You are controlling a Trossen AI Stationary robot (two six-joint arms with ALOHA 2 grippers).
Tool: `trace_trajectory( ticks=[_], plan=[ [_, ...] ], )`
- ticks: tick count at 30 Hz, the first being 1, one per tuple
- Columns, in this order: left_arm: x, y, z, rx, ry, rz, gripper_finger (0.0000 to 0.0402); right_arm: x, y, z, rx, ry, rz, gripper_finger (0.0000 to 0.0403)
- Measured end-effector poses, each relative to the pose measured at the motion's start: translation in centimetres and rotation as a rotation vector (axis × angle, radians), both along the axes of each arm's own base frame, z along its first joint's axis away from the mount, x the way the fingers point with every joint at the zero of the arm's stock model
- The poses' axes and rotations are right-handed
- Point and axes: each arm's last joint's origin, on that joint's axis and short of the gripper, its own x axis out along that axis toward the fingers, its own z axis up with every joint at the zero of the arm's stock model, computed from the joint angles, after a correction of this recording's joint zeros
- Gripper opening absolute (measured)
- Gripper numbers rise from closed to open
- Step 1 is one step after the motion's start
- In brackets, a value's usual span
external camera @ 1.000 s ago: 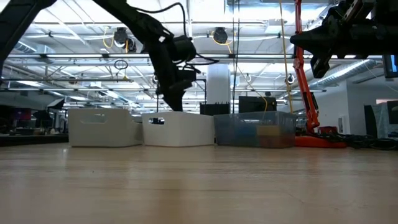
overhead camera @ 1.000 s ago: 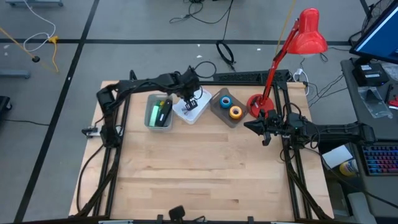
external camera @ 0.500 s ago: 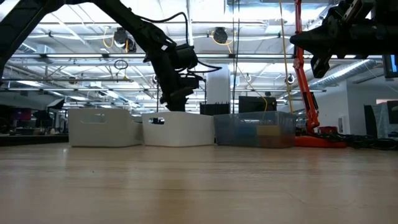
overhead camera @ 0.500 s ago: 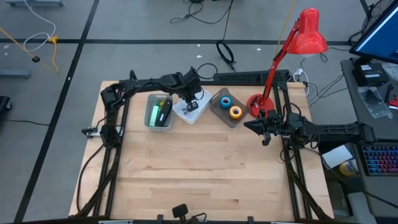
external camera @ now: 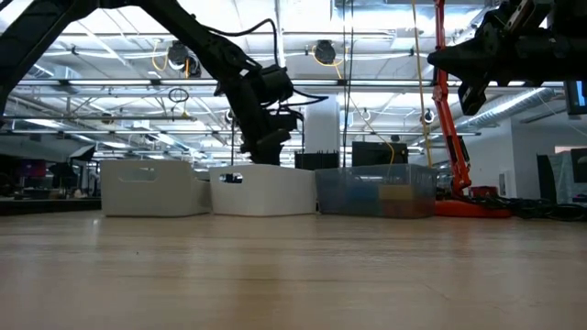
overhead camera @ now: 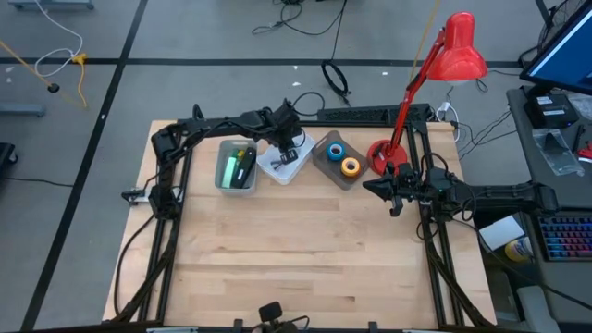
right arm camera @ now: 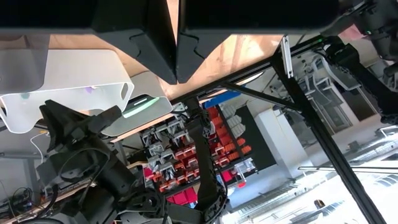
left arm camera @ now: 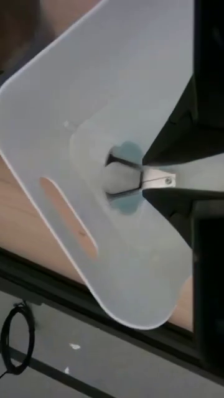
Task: Pick and place Stapler, Stapler remover, tape
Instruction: Return to Home Position
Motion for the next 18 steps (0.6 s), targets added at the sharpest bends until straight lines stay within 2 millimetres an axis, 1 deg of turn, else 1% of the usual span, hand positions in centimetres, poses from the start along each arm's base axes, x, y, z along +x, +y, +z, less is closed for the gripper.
trace_trajectory(
  ticks=[4,6,7,9,13,16,18],
  plan=[
    [-0.1,0.0,0.1,0.011,0.005,0.031,0.0103,0.0,0.0,0.0,0.000,0.000,0.000,0.0002],
    [-0.4,-0.1,0.7,0.017,0.010,0.045,0.0118,0.0,0.0,0.0,0.000,0.000,0.001,0.0002],
    [-0.6,-0.2,1.2,0.017,0.003,0.053,0.0124,0.0,0.0,0.0,0.000,-0.001,0.001,0.0002],
    [-1.1,-0.6,2.8,0.010,-0.023,0.084,0.0132,0.0,0.0,0.0,0.000,0.000,0.001,0.0001],
    [-2.9,-2.3,6.9,-0.049,-0.097,0.179,0.0140,0.0,0.0,0.0,0.000,0.000,0.001,0.0001],
    [-4.8,-4.4,10.2,-0.124,-0.146,0.221,0.0140,0.0,0.0,0.0,0.000,-0.001,0.001,0.0003],
    [-6.1,-6.1,12.3,-0.161,-0.183,0.224,0.0140,0.0,0.0,0.0,0.000,-0.002,0.002,0.0004]
  ],
)
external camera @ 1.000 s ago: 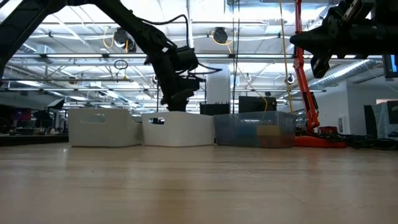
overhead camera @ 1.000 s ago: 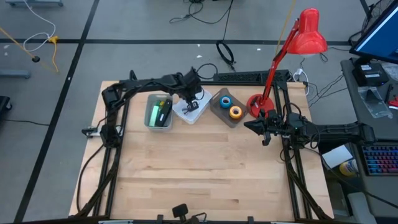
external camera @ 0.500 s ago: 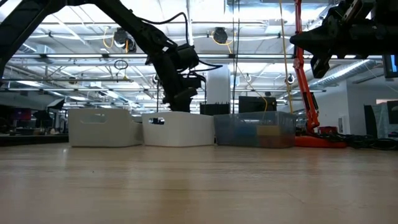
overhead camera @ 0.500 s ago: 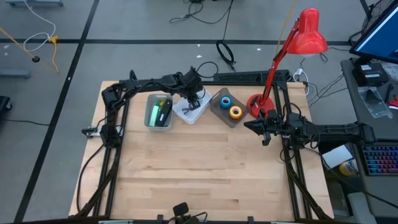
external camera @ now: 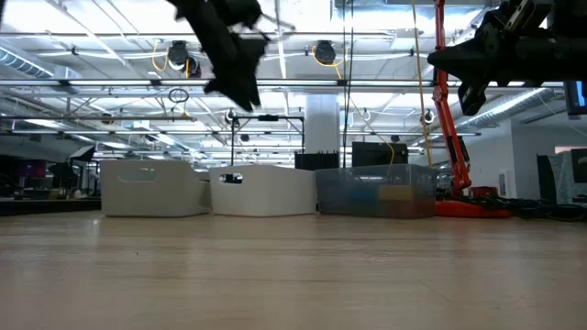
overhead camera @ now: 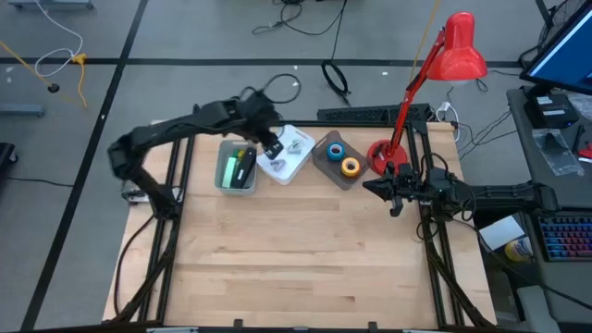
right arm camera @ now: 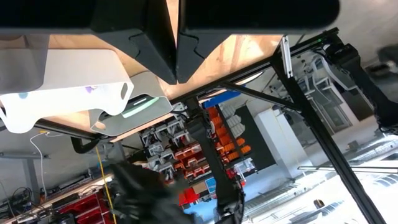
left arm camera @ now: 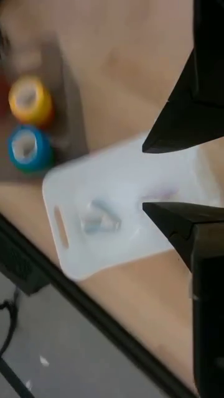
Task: Pick and place Stapler, Stapler remover, tape
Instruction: Return to Home Position
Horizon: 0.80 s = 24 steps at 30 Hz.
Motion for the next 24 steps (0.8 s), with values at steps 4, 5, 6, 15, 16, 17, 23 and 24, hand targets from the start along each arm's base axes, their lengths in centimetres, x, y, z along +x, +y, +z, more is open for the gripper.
trace_trajectory(
  ticks=[4,5,6,15,16,17,23,24],
  plan=[
    [-2.4,-4.1,3.8,0.002,-0.076,-0.061,0.0141,0.0,0.0,0.0,0.000,0.001,0.000,0.0004],
    [-3.0,-5.0,4.6,0.001,-0.092,-0.082,0.0141,0.0,0.0,0.0,0.000,0.001,0.000,0.0004],
    [-3.5,-6.0,5.2,-0.003,-0.107,-0.095,0.0141,0.0,0.0,0.0,0.000,0.001,0.000,0.0004],
    [-6.2,-12.8,8.5,-0.022,-0.238,-0.180,0.0141,0.0,0.0,0.0,0.000,0.001,0.000,0.0004],
    [-6.3,-13.4,8.6,-0.018,-0.242,-0.197,0.0141,0.0,0.0,0.0,0.000,0.001,0.000,0.0004],
    [-6.4,-14.0,8.7,-0.014,-0.245,-0.216,0.0141,0.0,0.0,0.0,0.000,0.001,0.000,0.0004],
    [-6.9,-17.1,8.9,0.027,-0.258,-0.270,0.0141,0.0,0.0,0.0,0.000,0.001,0.001,0.0004],
    [-7.1,-17.5,8.8,0.035,-0.264,-0.280,0.0141,0.0,0.0,0.0,-0.001,0.001,0.001,0.0004]
  ],
)
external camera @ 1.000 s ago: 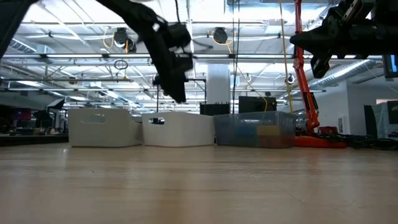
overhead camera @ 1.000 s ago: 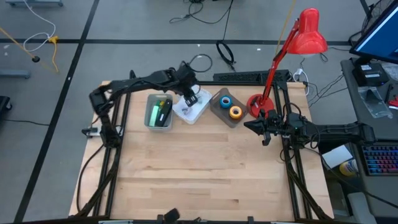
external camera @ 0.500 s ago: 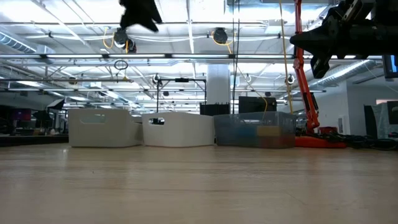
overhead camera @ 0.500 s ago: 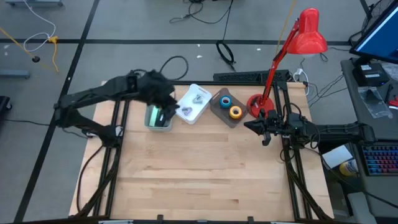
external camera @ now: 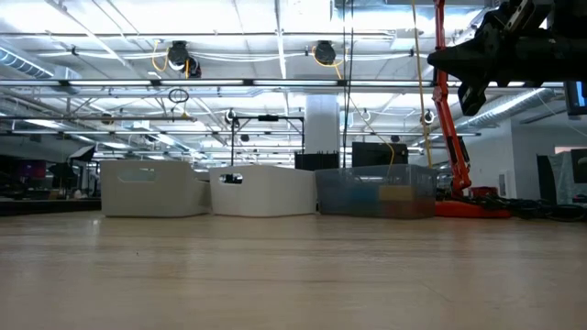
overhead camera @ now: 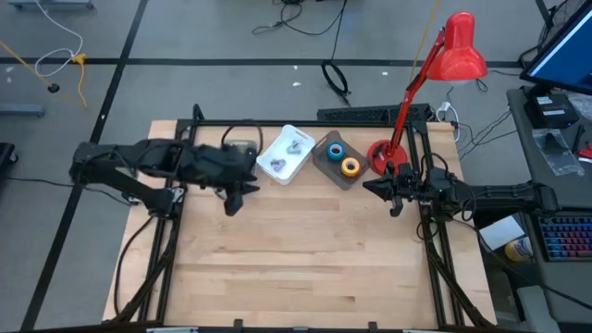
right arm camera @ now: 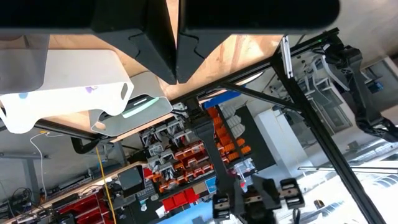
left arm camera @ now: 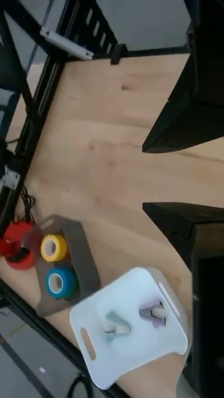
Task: Pick and place Stapler, Stapler remover, tape
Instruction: Return to Home Position
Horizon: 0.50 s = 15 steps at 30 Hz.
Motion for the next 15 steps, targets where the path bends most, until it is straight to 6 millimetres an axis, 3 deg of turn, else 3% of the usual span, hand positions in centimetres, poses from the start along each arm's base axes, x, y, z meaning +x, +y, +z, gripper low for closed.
trace_trajectory(
  ticks=[4,15],
  plan=[
    [-1.3,-0.7,-1.1,-0.009,-0.073,-0.031,0.0141,0.0,0.0,0.0,-0.009,0.000,0.002,0.0004],
    [-7.3,0.1,-8.5,-0.116,-0.193,-0.051,0.0141,-0.1,0.4,0.1,-0.046,-0.006,0.127,0.0004]
  ],
)
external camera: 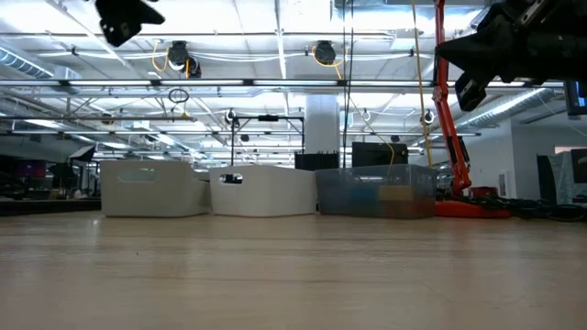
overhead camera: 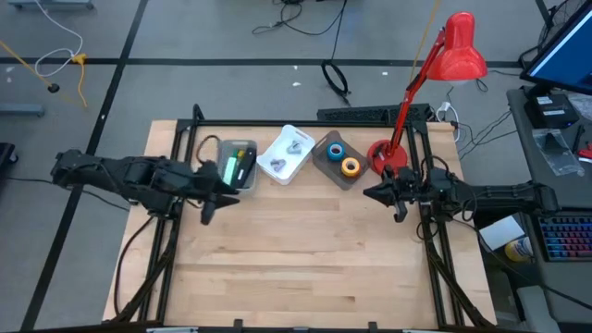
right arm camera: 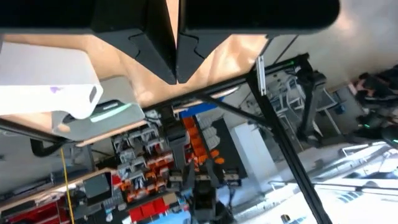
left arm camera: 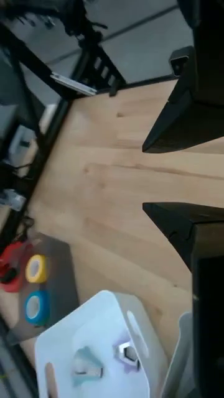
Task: Pick and place Stapler, Stapler remover, tape
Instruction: Return to Home Position
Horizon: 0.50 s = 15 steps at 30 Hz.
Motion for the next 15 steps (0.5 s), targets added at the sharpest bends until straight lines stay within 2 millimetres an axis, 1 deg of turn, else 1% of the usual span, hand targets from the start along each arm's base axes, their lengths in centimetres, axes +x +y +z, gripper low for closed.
trace_trajectory(
  ticks=[9,12,15],
  plan=[
    [-6.7,1.1,-2.0,0.024,-0.240,-0.024,0.0141,-0.6,0.1,0.7,0.016,-0.066,0.007,0.0004],
    [-8.4,1.4,-2.8,0.038,-0.311,-0.052,0.0141,-0.8,0.2,0.7,0.031,-0.061,0.036,0.0004],
    [-9.5,1.5,-4.0,0.037,-0.342,-0.058,0.0141,-1.0,0.3,0.7,0.054,-0.055,0.080,0.0004]
  ],
)
